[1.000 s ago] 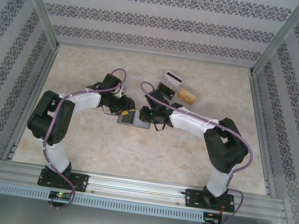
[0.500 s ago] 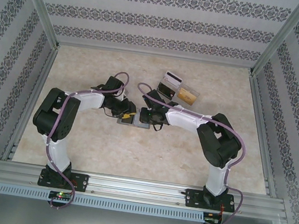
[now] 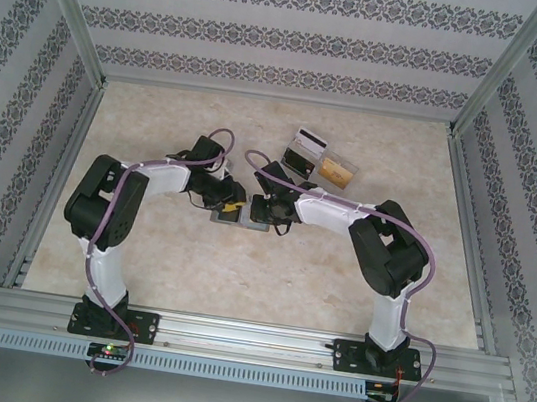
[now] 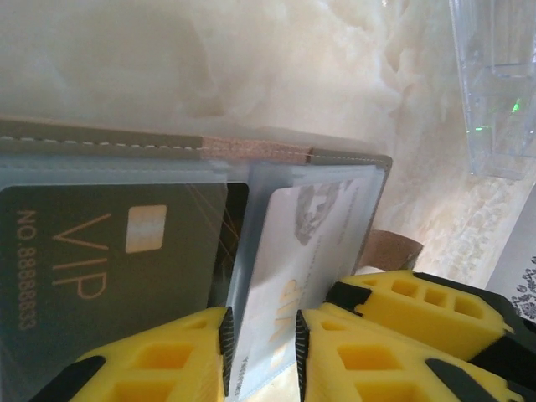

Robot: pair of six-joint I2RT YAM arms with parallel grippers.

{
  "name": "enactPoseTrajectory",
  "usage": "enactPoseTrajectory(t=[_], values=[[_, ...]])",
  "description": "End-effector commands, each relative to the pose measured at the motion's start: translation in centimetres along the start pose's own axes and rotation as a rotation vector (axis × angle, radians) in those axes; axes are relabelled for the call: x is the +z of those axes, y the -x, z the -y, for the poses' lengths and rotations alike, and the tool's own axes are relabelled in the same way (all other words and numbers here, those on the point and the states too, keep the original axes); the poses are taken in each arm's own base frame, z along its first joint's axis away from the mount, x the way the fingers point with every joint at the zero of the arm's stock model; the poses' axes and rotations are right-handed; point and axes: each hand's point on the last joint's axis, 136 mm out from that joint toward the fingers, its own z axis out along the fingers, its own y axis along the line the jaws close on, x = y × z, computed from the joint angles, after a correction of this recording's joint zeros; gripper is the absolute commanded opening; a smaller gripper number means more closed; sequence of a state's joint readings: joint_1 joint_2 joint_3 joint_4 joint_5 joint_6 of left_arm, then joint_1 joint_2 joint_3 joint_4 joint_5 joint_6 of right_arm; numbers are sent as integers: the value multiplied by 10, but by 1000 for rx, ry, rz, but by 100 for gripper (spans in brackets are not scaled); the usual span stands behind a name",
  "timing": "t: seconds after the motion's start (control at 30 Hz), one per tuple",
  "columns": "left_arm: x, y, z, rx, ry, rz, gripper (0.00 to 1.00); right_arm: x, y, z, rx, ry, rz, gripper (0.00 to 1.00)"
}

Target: Take the credit cards out of the card holder

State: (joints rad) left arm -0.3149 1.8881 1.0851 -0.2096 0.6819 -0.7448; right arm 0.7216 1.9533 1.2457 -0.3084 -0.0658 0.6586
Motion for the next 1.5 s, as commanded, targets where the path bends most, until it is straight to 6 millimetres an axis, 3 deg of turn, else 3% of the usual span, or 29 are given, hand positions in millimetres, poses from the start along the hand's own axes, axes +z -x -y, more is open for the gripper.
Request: enactPoseTrajectory(t=[0.0,0.2,0.8,1.47], values=[[5,-2,5,32,-14,-27,27,6,-3,12,17,-38,-31,25],[11,-4,-1,35,-4,-43,27,8,-4,10,39,-2,-43,24],[10,-5,15,108,-83,-63,27,14,-9,11,73,30,-72,24],[-8,-8,26,155,-162,-35,14,17,-13,20,75,-11,-88,23]])
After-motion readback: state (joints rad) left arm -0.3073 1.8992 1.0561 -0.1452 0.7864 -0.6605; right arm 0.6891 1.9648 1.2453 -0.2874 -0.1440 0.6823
